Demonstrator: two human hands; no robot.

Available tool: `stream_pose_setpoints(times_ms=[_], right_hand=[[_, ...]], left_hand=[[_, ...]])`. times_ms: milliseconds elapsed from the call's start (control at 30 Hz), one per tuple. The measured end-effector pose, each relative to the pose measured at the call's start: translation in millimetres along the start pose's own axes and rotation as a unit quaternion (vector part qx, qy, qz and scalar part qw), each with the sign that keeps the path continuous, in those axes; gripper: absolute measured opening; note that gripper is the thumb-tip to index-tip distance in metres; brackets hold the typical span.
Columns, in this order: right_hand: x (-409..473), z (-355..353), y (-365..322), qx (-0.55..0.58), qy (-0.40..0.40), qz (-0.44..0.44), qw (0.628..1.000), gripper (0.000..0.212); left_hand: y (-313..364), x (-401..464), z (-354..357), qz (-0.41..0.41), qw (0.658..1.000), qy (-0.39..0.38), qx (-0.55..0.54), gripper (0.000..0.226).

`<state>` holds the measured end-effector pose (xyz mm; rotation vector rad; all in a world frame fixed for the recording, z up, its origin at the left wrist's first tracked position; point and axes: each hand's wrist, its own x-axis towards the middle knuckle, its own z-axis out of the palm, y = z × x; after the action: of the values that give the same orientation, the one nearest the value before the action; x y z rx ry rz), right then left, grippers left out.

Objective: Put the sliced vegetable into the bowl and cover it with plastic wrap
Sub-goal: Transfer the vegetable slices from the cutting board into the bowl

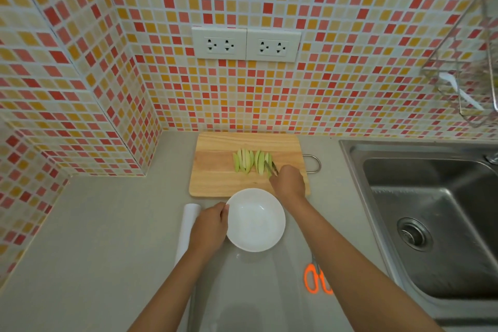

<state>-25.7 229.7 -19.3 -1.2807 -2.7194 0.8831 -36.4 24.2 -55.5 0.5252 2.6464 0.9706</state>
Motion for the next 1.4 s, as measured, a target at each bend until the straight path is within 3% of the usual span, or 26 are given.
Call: stream_pose_setpoints(times_ms=[267,567,800,900,1133,1400], right_hand=[[1,-1,-3,-0.054,-0.011,-0.033,0.998,0.037],[-83,-32,15,0.089,-0.011,-0.095,0.991,0.047],[-143,-18,45,-0.066,-0.09,-0.129,0.985,0.025],[-142,-21,40,-0.1,-0.079,-0.127,0.984,0.025],[-81,-37,6,0.041,0.025,-0.068,0.997,0.043],[-13,-5,-27,-0.051,-0.033,-0.055,0.997,0.034]], left_hand=[[1,1,0,0.005,1.0,0.006,0.005,0.035],[0,-1,-1,0.006,1.0,0.011,-0.013,0.033],[3,-3,-1,-0.007,1.0,0.012,-0.027,0.035],[4,-3,-2,-0.011,1.0,0.01,-0.026,0.036],[2,-2,0,-0.012,1.0,0.011,-0.025,0.033],[-1,-2,2,-0.008,1.0,0.009,-0.026,0.032]])
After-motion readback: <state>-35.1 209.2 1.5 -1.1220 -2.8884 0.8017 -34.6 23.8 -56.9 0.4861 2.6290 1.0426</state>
